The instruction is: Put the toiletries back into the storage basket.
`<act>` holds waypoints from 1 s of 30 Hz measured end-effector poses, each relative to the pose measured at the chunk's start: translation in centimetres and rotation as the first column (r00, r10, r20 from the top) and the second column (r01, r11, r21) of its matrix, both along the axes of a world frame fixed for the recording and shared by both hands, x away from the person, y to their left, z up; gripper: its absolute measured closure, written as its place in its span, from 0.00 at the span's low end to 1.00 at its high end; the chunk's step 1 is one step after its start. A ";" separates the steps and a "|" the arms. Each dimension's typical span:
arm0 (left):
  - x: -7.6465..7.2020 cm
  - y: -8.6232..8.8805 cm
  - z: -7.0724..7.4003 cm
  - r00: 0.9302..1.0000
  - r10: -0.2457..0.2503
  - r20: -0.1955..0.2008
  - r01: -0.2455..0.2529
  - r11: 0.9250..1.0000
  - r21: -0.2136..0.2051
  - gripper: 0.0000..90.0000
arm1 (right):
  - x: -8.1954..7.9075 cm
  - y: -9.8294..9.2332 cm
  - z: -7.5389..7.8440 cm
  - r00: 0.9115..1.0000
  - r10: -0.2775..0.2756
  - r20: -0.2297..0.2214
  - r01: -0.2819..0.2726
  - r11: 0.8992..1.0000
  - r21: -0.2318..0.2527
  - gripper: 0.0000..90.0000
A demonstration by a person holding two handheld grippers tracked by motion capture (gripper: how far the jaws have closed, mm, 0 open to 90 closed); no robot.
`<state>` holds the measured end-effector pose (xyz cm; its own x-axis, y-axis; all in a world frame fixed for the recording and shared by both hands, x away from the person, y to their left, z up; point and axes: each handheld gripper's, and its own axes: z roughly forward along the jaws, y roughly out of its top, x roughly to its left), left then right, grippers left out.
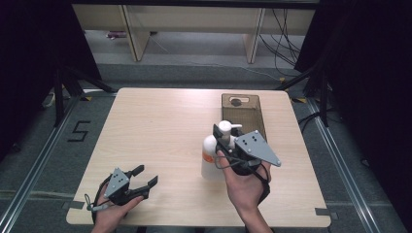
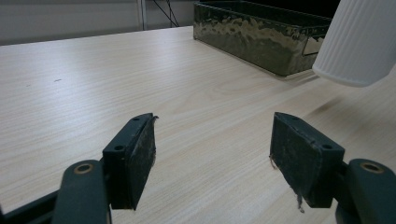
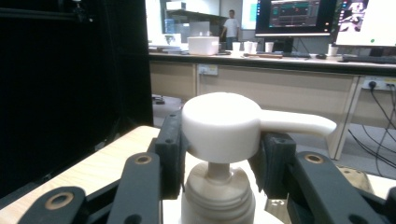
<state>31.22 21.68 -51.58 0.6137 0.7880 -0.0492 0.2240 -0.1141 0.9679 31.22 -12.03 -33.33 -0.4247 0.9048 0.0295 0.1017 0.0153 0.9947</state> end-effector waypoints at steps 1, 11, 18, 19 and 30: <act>0.0 0.0 0.0 1.000 0.001 -0.001 -0.001 1.000 0.001 0.34 | 0.0 -0.4 0.1 1.000 -0.011 -0.001 0.011 1.000 0.001 0.67; 0.2 0.0 -0.1 1.000 -0.013 0.019 0.013 1.000 -0.006 0.34 | 0.0 -2.2 0.1 0.999 -0.052 -0.002 0.052 0.999 0.009 0.67; 0.0 0.0 0.0 1.000 0.004 -0.003 -0.004 1.000 -0.001 0.34 | 0.0 -3.1 0.1 0.997 -0.076 -0.012 0.076 0.997 0.014 0.67; 0.2 0.0 -0.1 1.000 -0.012 0.019 0.012 1.000 -0.007 0.34 | 0.1 -3.4 0.2 0.996 -0.085 0.002 0.085 0.996 0.005 0.67; 0.0 0.0 0.0 1.000 0.003 -0.003 -0.003 1.000 0.000 0.34 | 0.1 -4.5 0.4 0.992 -0.123 0.018 0.123 0.992 0.007 0.67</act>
<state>31.20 21.67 -51.62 0.6111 0.7898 -0.0514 0.2275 -0.1131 0.9672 31.31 -16.49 -32.90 -0.3110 0.9500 0.0285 0.0840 -0.0025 0.9965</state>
